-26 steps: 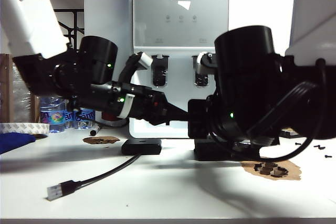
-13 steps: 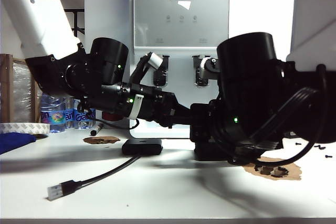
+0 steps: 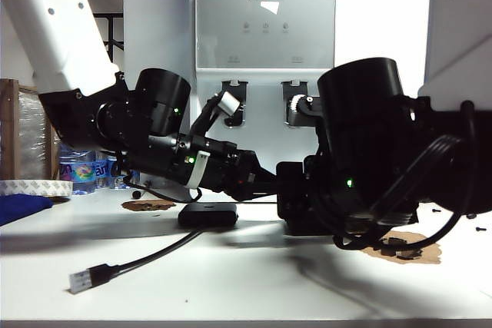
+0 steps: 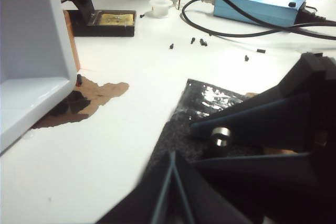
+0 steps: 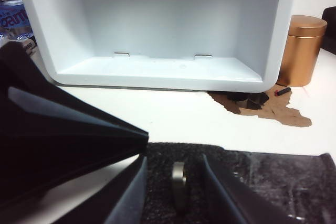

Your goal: Take the USB flash drive out of the black sponge and insert it into the slot on top of the black USB adpator box.

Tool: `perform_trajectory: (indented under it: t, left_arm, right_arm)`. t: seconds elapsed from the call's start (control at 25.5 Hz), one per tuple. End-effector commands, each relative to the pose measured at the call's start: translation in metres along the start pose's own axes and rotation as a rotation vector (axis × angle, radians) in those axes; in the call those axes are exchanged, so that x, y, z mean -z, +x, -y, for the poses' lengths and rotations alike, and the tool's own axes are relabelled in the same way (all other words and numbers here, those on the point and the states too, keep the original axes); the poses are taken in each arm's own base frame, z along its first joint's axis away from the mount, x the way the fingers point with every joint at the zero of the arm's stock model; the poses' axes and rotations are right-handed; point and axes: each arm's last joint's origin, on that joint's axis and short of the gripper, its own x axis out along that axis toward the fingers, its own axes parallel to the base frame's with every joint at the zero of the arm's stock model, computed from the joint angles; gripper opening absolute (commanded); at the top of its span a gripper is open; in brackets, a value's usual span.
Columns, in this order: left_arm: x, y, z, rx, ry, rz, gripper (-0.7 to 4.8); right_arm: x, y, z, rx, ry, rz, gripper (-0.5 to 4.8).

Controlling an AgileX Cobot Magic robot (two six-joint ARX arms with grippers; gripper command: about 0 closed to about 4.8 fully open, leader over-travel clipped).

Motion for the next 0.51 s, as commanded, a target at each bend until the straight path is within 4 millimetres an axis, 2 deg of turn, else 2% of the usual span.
perform_trajectory:
  t: [0.04, 0.12, 0.2, 0.51]
  left_arm:
    - [0.0044, 0.0007, 0.0008, 0.013, 0.010, -0.015, -0.05]
    - [0.0042, 0.0013, 0.0015, 0.015, 0.013, -0.015, -0.05]
    - [0.0042, 0.0013, 0.0015, 0.015, 0.022, -0.015, -0.05]
    - [0.0032, 0.0011, 0.0009, 0.010, 0.037, -0.007, -0.05]
  right_arm:
    - [-0.0043, 0.0025, 0.0025, 0.020, 0.039, 0.028, 0.55]
    - [-0.0058, 0.0024, 0.0032, 0.050, 0.047, 0.045, -0.03]
    - [-0.0069, 0.0022, 0.0044, 0.091, 0.054, 0.061, -0.03]
    - [-0.0069, 0.0023, 0.0032, 0.050, 0.063, 0.056, -0.03]
